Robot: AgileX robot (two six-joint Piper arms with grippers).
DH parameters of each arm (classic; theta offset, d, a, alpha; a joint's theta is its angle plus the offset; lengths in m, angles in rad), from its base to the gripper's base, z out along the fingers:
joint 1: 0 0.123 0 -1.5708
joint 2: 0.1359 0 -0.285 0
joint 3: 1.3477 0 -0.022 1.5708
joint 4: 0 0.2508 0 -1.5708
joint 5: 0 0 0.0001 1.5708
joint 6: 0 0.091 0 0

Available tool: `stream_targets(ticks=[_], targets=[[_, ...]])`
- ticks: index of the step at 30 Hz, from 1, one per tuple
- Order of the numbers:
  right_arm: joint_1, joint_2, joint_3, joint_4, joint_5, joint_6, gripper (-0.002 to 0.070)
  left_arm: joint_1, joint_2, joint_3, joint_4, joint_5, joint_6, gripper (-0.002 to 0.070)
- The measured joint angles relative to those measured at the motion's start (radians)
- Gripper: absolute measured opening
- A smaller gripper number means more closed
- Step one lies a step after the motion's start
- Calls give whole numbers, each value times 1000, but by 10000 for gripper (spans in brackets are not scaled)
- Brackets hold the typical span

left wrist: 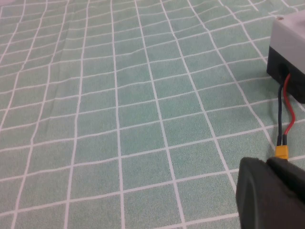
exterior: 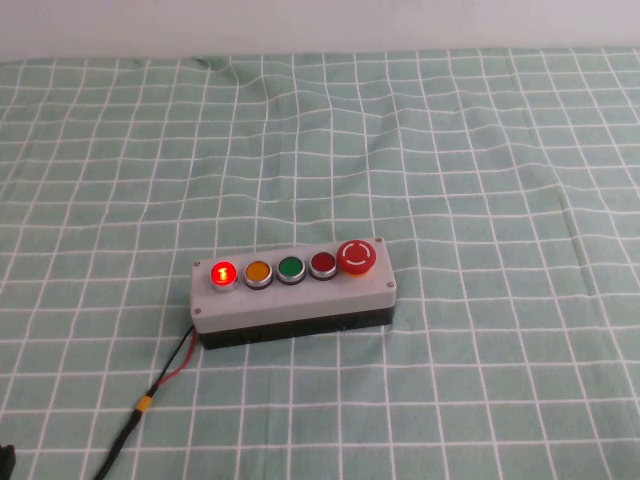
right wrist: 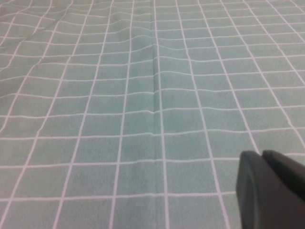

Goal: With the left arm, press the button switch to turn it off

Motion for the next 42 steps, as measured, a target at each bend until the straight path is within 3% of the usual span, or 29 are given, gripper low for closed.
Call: stream_targets(ticks=[42], targets=[[0,0,0,0,0,0,-17,0,0,0,0,-21,2,-2]])
